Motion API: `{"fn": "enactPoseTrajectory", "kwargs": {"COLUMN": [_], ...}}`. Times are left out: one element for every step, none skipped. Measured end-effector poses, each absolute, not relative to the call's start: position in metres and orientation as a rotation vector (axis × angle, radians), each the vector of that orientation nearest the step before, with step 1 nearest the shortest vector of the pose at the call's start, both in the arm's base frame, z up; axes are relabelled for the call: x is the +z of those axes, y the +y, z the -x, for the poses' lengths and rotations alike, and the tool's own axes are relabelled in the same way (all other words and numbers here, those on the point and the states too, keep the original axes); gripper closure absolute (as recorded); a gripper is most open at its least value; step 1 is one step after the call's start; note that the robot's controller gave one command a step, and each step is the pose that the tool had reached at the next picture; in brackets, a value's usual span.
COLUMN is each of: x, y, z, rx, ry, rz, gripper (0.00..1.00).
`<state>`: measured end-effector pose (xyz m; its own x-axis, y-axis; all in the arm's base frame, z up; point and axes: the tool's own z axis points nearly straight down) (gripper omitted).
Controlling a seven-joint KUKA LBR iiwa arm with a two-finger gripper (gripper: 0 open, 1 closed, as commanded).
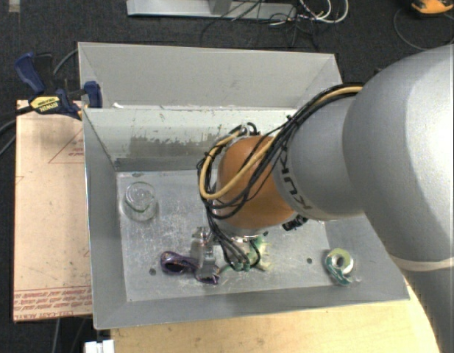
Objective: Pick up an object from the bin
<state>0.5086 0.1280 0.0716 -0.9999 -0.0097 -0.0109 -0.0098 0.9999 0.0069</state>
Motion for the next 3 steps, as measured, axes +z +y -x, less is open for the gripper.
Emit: {"fn": "enactPoseTrajectory", "kwargs": {"x": [0.072, 0.072, 0.071], "y": [0.128, 0.128, 0.151], "z": [-0.509, -0.509, -0.5], "rx": [0.011, 0.011, 0.014], "ry": [3.131, 3.131, 3.12], "rz": [0.015, 0.015, 0.206], "gripper": [1.0, 1.0, 1.0]}}
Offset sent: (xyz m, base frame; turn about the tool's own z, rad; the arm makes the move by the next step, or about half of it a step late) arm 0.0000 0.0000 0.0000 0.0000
